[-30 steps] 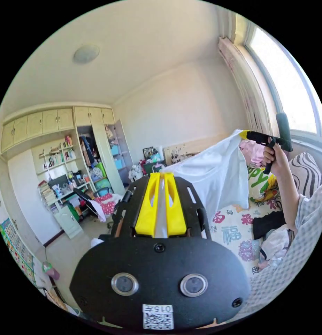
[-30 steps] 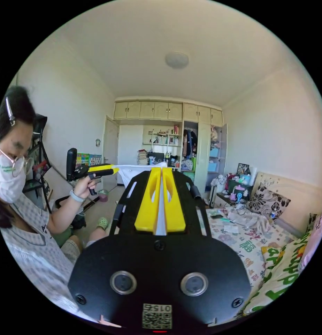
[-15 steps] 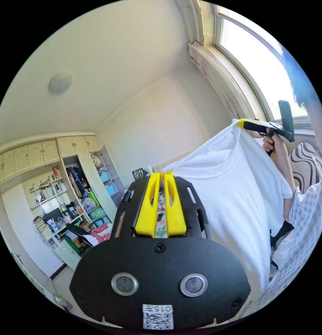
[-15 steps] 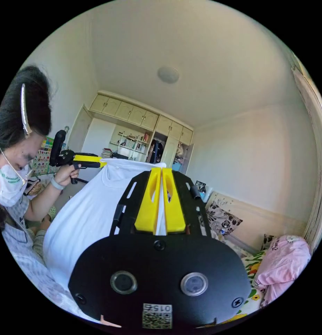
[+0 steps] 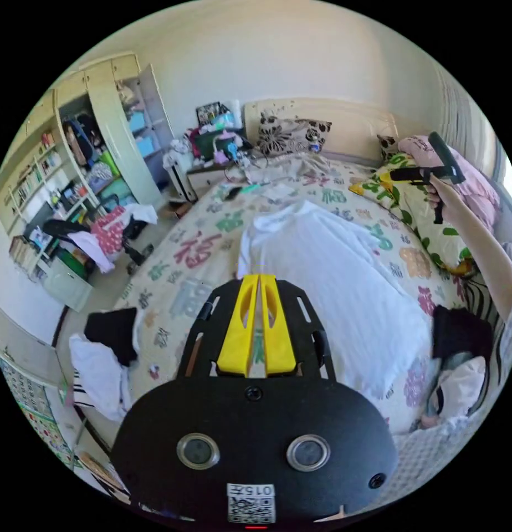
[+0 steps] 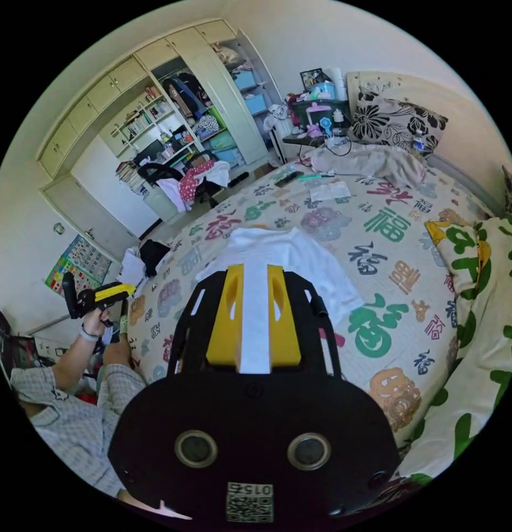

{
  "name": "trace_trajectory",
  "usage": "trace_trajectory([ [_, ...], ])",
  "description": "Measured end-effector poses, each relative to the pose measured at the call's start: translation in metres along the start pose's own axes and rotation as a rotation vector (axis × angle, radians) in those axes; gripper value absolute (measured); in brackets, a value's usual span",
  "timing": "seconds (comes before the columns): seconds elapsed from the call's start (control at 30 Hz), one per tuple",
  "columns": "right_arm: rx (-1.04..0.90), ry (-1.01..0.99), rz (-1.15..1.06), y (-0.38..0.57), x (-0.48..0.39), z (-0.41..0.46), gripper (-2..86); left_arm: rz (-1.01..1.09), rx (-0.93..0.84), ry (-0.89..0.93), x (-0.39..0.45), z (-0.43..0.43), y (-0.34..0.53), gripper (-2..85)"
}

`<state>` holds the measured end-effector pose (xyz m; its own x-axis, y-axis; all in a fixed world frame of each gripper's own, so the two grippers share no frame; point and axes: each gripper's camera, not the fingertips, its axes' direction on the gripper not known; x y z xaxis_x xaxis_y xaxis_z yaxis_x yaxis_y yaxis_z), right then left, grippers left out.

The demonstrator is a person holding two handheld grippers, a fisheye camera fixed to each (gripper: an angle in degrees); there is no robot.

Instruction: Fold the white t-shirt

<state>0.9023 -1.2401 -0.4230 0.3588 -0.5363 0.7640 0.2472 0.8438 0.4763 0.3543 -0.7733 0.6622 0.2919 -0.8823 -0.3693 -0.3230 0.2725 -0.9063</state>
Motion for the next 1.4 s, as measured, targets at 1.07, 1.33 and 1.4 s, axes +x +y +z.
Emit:
trace_trajectory([
  [1.07,-0.594,0.033,0.25,0.083,0.196,-0.022,-0.2,-0.243,-0.431,0.444,-0.178,0.162,0.156,-0.9],
  [1.33,-0.75,0.093,0.278,0.096,0.199,-0.004,-0.2,-0.206,-0.53,0.446,-0.187,0.168,0.194,-0.8],
  [1.4,-0.767,0.082,0.298,0.096,0.204,0.001,-0.2,-0.191,-0.551,0.437,-0.187,0.172,0.198,-0.8],
])
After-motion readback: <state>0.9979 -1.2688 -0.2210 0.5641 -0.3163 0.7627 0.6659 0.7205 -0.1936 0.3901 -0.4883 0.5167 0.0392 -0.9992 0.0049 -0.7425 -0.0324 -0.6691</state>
